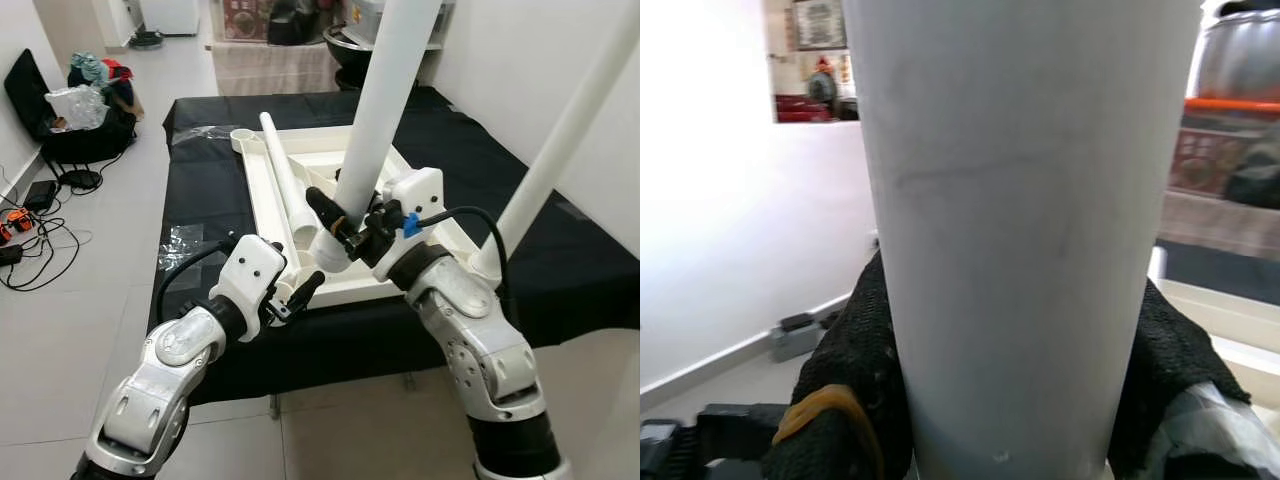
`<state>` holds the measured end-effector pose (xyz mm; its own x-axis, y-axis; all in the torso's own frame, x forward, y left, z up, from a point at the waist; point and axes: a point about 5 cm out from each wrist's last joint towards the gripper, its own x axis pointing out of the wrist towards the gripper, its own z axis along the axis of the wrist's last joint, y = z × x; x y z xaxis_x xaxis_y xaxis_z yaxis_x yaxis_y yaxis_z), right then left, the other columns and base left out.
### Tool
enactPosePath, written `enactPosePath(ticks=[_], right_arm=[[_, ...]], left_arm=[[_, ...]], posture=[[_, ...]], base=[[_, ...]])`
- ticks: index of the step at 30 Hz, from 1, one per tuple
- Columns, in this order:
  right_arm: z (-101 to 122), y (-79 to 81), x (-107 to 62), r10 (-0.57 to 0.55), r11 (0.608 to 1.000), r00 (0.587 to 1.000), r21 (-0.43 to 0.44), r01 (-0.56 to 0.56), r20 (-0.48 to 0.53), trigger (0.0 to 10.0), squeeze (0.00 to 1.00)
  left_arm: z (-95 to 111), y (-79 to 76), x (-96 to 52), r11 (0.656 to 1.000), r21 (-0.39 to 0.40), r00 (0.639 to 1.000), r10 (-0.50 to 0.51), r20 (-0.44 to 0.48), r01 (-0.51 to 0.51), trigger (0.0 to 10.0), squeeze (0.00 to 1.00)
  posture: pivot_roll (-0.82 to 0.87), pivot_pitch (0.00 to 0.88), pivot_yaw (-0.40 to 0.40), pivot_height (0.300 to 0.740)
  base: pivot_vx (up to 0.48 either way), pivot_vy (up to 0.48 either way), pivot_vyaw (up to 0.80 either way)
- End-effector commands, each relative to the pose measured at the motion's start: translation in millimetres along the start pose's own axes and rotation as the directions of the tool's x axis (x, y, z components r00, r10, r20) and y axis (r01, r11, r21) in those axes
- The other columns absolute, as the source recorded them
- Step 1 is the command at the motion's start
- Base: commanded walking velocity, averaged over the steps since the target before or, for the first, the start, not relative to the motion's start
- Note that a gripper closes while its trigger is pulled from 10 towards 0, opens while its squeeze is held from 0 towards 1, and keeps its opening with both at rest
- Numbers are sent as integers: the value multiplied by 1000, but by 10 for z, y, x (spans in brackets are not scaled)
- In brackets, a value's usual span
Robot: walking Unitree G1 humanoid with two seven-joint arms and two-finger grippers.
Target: Building children table
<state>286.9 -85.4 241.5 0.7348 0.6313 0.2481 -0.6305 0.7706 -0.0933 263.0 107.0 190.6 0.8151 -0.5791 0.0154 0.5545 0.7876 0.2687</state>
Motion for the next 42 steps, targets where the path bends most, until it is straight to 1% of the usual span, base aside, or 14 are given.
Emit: enactPosePath(ticks=[1, 6, 19, 21, 23, 26, 27, 28, 29, 32, 33, 40, 41, 42], right_arm=[[0, 63, 33, 46, 999, 999, 14, -46, -7, 0, 0], [-22, 121, 40, 82, 996, 996, 25, -82, -16, 0, 0], [-53, 192, 36, 135, 988, 990, 79, -132, -36, 0, 0], [-59, 200, 37, 136, 987, 990, 86, -132, -38, 0, 0], [-71, 207, 44, 131, 987, 991, 95, -127, -40, 0, 0], [-75, 194, 53, 121, 989, 992, 95, -117, -41, 0, 0], [-75, 187, 57, 118, 989, 992, 96, -114, -41, 0, 0], [-75, 187, 57, 118, 989, 992, 96, -114, -41, 0, 0], [-71, 183, 59, 116, 989, 992, 97, -112, -40, 0, 0], [-63, 181, 62, 115, 989, 993, 98, -111, -37, 0, 0], [-53, 181, 66, 117, 989, 993, 94, -113, -35, 0, 0], [-22, 182, 76, 124, 988, 992, 93, -121, -27, 0, 0], [-21, 183, 76, 125, 988, 992, 94, -122, -27, 0, 0], [-21, 183, 76, 125, 988, 992, 94, -122, -27, 0, 0]], left_arm=[[-35, -17, 24, 1000, 4, 999, -26, -22, 26, 10000, 0], [-32, -2, 79, 999, -2, 998, -53, -15, 53, 10000, 0], [-32, 115, 252, 999, 21, 999, -42, 0, 42, 10000, 0], [-24, 101, 276, 998, 28, 998, -58, 5, 58, 10000, 0], [-5, 12, 319, 990, 69, 992, -126, 5, 126, 10000, 0], [1, -62, 338, 983, 70, 985, -173, 4, 172, 10000, 0], [2, -75, 346, 984, 62, 985, -170, 8, 169, 10000, 808], [2, -75, 346, 984, 62, 985, -170, 8, 169, 10000, 808], [-1, -93, 346, 982, 67, 984, -177, 3, 176, 10000, 1000], [-8, -87, 354, 983, 87, 987, -161, -6, 161, 10000, 1000], [-15, -74, 361, 984, 104, 989, -146, -13, 146, 10000, 0], [-40, -3, 378, 983, 150, 994, -105, -19, 107, 10000, 0], [-35, -1, 378, 981, 161, 995, -104, -11, 104, 5490, 0], [-35, -1, 378, 981, 161, 995, -104, -11, 104, 5490, 0]], posture=[[21, 51, -72, 740], [23, 51, -76, 740], [19, 57, -78, 740], [18, 56, -78, 740], [19, 58, -79, 740], [17, 59, -77, 740], [17, 59, -77, 740], [17, 59, -77, 740], [18, 61, -77, 740], [18, 61, -77, 740], [18, 61, -77, 740], [18, 60, -77, 740], [18, 60, -77, 740], [18, 60, -77, 740]], base=[[0, 0, 0], [0, 0, 0], [0, 0, 0], [0, 0, 0], [0, 0, 0], [0, 0, 0], [0, 0, 0], [0, 0, 0], [0, 0, 0], [0, 0, 0], [0, 0, 0], [0, 0, 0], [0, 0, 0], [0, 0, 0]])
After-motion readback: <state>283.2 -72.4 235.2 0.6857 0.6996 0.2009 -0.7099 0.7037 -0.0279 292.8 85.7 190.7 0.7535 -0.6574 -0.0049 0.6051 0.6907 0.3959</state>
